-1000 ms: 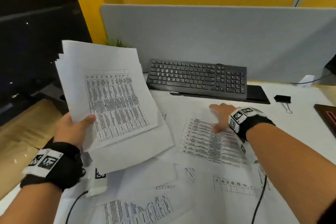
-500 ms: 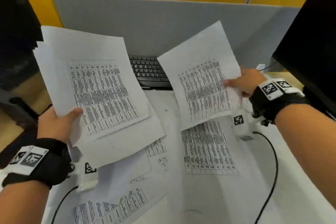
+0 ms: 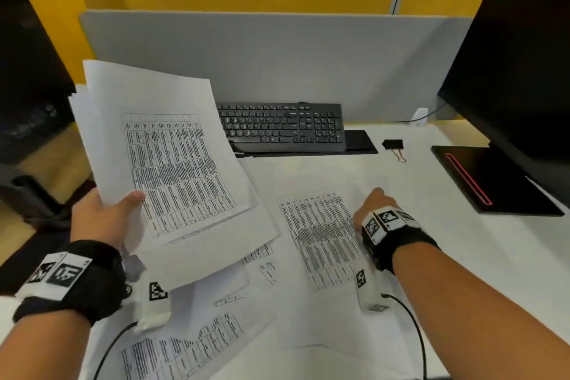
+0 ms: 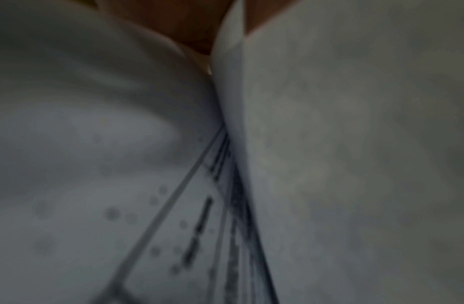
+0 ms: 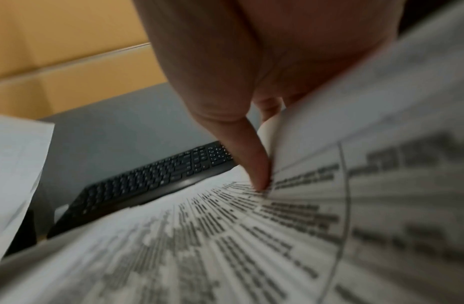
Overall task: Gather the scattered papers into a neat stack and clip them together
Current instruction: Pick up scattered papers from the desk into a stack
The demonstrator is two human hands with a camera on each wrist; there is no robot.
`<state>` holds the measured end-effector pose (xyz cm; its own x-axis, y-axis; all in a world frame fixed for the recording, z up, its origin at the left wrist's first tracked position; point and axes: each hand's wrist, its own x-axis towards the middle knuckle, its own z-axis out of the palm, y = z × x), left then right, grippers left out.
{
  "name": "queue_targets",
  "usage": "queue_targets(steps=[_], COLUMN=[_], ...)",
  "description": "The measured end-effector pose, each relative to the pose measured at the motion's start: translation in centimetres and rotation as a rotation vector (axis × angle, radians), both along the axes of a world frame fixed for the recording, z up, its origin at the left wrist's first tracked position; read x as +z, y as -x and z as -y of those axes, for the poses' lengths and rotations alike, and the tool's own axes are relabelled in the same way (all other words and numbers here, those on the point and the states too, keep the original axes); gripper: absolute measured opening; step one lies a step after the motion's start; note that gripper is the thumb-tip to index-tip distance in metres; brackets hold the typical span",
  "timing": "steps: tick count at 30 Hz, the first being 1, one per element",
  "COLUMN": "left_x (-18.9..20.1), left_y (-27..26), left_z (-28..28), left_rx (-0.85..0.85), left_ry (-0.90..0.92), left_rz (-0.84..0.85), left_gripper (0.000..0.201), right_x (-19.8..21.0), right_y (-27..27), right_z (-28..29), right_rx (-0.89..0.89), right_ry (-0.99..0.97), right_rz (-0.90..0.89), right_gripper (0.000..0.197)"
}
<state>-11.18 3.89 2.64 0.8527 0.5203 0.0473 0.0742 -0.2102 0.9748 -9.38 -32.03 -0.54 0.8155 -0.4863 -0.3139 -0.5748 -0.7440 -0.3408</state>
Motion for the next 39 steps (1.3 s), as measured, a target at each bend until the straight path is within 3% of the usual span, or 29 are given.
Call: queue_targets(steps=[2, 4, 7, 9, 11, 13, 15, 16, 18, 21, 24, 26, 28, 29, 32, 33, 36, 39], left_x=[0.2, 0.3, 0.4, 0.4, 0.4, 0.4, 0.4, 0.2, 0.0, -0.5, -1.2, -1.5, -1.6, -1.7, -1.6, -1.3, -0.1, 2.0], left_y=[-0.1, -0.4, -1.3, -2.2, -2.9, -3.4, -3.6, -3.6, -3.5, -2.6, -1.6, -1.2, -1.1, -1.2, -1.5, -1.7, -2.5, -3.6], left_z=[-0.3, -0.5, -0.6, -0.1, 0.7, 1.8, 2.6, 3.0, 3.5, 4.0, 4.1, 4.2, 4.3, 4.2, 3.6, 3.5, 3.8, 4.1], left_rx=[-0.001, 0.006, 0.006, -0.015, -0.032, -0.056, -0.096, -0.127, -0.197, -0.29, -0.341, -0.372, -0.379, -0.37, -0.343, -0.352, -0.293, -0.128], left_ry=[-0.004, -0.005, -0.012, -0.015, -0.008, -0.029, -0.042, -0.069, -0.088, -0.002, 0.113, 0.183, 0.24, 0.27, 0.415, 0.398, 0.17, 0.128], left_rz=[0.002, 0.011, 0.004, 0.0, 0.001, -0.006, -0.026, -0.038, -0.068, -0.089, -0.093, -0.094, -0.111, -0.119, -0.141, -0.14, -0.029, 0.212], left_gripper=[0.04, 0.04, 0.039, 0.037, 0.036, 0.036, 0.032, 0.025, 0.015, 0.012, 0.017, 0.023, 0.023, 0.03, 0.053, 0.053, 0.017, 0.024], right_x=[1.0, 3.6, 9.5, 13.6, 16.9, 18.1, 16.8, 15.5, 11.6, 6.0, 3.4, 2.7, 2.3, 2.4, 3.3, 3.9, 6.4, 9.6], right_y=[-0.4, -0.8, -0.6, 0.4, 1.5, 1.4, -0.9, -2.3, -5.1, -7.3, -7.8, -8.0, -8.0, -8.0, -7.5, -7.2, -6.0, -4.7], right_z=[0.6, 0.9, -0.3, -2.0, -4.0, -5.3, -5.4, -5.3, -5.0, -4.7, -4.7, -4.7, -4.9, -5.2, -6.2, -6.7, -8.5, -10.2], right_rx=[-0.067, -0.094, 0.115, 0.339, 0.582, 0.714, 0.613, 0.51, 0.307, 0.191, 0.154, 0.171, 0.162, 0.153, 0.226, 0.269, 0.386, 0.424], right_ry=[-0.105, -0.119, -0.041, -0.104, -0.388, -0.953, -1.34, -1.371, -1.214, -0.924, -0.954, -0.93, -0.906, -0.898, -0.844, -0.832, -0.814, -0.809], right_rz=[0.102, 0.288, 0.607, 0.754, 0.821, 0.783, 0.688, 0.644, 0.589, 0.512, 0.425, 0.357, 0.305, 0.312, 0.419, 0.453, 0.592, 0.837], right_gripper=[0.07, 0.066, 0.038, 0.027, 0.027, 0.032, 0.033, 0.034, 0.034, 0.018, 0.013, 0.029, 0.052, 0.053, 0.035, 0.032, 0.033, 0.027])
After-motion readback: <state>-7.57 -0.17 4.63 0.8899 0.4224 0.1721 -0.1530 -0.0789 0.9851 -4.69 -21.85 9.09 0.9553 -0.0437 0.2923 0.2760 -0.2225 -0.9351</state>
